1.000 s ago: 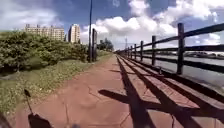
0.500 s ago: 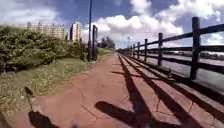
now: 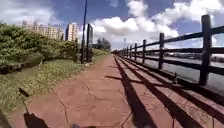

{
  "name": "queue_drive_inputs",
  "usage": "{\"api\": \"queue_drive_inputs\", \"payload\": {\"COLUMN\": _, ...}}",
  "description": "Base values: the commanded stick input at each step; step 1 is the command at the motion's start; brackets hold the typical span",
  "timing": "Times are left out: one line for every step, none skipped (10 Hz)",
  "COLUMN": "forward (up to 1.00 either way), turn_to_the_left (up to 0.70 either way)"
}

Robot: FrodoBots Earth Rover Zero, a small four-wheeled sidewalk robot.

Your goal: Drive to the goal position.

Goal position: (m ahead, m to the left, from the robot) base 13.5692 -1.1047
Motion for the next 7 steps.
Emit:
{"api": "queue_drive_inputs", "payload": {"forward": 0.85, "turn_to_the_left": 0.0}}
{"api": "queue_drive_inputs", "payload": {"forward": 0.85, "turn_to_the_left": 0.0}}
{"api": "queue_drive_inputs", "payload": {"forward": 0.85, "turn_to_the_left": 0.0}}
{"api": "queue_drive_inputs", "payload": {"forward": 0.85, "turn_to_the_left": 0.0}}
{"api": "queue_drive_inputs", "payload": {"forward": 0.85, "turn_to_the_left": 0.0}}
{"api": "queue_drive_inputs", "payload": {"forward": 0.85, "turn_to_the_left": 0.0}}
{"api": "queue_drive_inputs", "payload": {"forward": 0.85, "turn_to_the_left": 0.0}}
